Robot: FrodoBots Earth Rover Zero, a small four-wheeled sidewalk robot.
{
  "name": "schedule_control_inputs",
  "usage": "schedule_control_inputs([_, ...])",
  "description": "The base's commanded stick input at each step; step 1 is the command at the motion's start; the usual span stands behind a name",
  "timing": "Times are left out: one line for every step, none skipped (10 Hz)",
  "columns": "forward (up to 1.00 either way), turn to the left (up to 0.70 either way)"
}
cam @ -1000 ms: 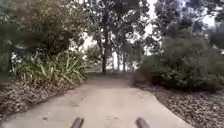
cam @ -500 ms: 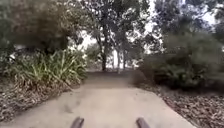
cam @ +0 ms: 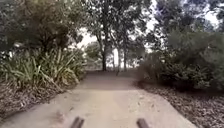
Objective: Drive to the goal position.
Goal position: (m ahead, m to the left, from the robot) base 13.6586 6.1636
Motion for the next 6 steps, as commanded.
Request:
schedule_control_inputs([0.60,0.00])
schedule_control_inputs([0.60,0.00])
schedule_control_inputs([0.60,0.00])
schedule_control_inputs([0.60,0.00])
schedule_control_inputs([0.60,0.00])
schedule_control_inputs([0.60,0.00])
